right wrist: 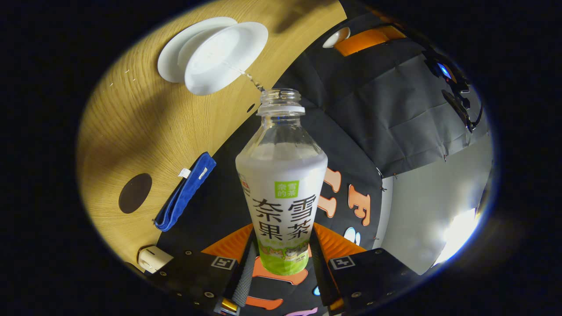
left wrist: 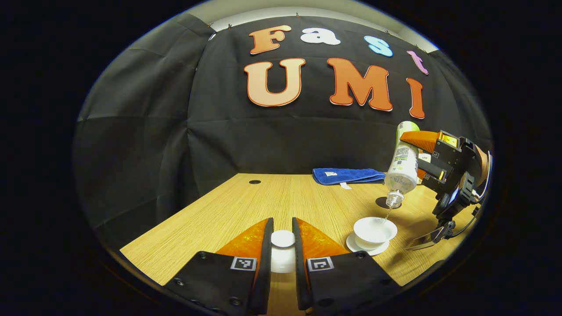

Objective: Open the teacup lid with one hand, grasp the water bottle and pour water into the teacup with the other hand; after pouring, place the water bottle on the coaster and then close the teacup lid.

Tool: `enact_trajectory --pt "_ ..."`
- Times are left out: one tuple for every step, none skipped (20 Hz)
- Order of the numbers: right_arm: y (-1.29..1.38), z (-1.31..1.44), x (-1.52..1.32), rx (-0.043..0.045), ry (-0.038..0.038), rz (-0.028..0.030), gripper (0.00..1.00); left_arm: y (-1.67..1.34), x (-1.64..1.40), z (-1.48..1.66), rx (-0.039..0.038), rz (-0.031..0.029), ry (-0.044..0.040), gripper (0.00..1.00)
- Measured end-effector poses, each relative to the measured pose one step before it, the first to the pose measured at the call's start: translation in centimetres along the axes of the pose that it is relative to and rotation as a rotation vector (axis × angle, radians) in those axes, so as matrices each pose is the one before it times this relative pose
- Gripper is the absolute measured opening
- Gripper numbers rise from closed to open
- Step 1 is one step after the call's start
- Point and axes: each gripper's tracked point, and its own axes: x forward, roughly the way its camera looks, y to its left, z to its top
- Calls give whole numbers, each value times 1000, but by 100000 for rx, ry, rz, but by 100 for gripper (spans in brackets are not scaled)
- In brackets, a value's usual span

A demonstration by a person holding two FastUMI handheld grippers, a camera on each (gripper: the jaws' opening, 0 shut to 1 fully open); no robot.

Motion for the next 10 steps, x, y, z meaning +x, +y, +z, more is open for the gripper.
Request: enact_trajectory --pt "215 118 -57 1335 -145 1257 63 -120 -60 143 -98 -74 159 28" --pt "-12 -45 -107 611 -276 653 63 -97 -1 152 66 -81 281 28" --pt "20 88 -25 628 -359 695 63 -30 0 -70 182 157 99 28" --pt "104 -39 106 1755 -49 1303 63 -14 -51 -251 47 -14 96 28" --pt "168 9 -61 3011 365 1621 63 28 -83 -534 7 -5 137 28" --pt "444 95 -48 4850 443 2820 63 13 -103 -15 -305 -101 -46 28" --pt "486 154 -65 6294 764 2726 63 -8 29 194 -607 -117 -136 28" --pt "716 69 -185 7108 720 2545 65 -32 132 70 -857 53 -42 28" --pt "773 107 -53 8086 256 2747 63 97 46 5 -1077 637 -161 28" --pt "1107 -138 63 10551 1718 3964 63 41 181 -54 -1266 546 207 28"
